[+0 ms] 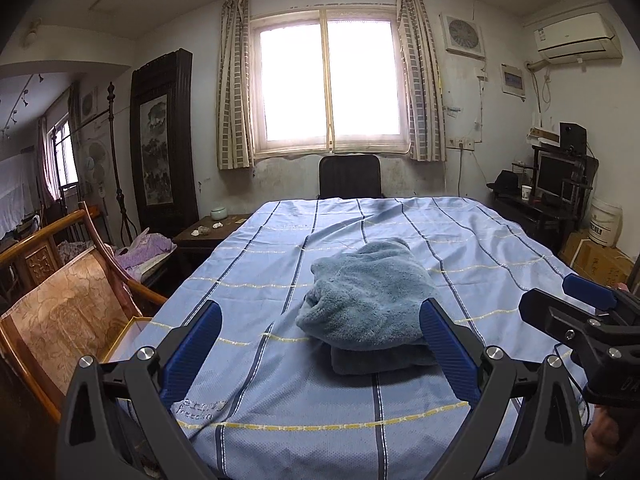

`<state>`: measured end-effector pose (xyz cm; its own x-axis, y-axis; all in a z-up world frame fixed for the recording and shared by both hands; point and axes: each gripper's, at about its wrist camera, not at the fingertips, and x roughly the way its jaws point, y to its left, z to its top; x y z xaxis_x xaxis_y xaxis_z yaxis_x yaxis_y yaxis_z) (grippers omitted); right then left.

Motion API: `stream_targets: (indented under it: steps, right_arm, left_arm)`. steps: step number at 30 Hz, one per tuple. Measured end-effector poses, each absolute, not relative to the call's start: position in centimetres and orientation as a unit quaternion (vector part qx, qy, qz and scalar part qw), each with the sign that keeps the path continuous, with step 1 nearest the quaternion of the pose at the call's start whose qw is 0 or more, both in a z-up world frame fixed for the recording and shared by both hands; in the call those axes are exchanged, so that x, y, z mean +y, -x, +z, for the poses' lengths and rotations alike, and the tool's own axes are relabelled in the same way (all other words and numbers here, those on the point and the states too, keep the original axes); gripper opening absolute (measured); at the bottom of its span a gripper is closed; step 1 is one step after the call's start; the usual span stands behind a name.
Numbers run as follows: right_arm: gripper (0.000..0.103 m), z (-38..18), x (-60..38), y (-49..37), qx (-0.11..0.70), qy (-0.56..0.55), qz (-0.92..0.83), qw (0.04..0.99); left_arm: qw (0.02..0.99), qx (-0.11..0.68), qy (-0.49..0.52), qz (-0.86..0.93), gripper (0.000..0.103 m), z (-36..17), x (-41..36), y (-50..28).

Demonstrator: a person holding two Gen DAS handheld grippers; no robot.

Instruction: Fold large clothes

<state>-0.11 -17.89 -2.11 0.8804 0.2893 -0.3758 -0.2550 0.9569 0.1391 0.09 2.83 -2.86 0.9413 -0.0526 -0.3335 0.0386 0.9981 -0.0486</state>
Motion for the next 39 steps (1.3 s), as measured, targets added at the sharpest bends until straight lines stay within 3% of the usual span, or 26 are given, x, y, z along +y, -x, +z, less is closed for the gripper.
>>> stream_targets:
  steps: [39]
  right_arm:
    - [0.098,-2.87,-17.22,0.08,0.206,-0.044,0.151,0.966]
  left_arm:
    - [0.984,0.175,0.011,-0.021,0.099,-3.39,2.46,-0.04]
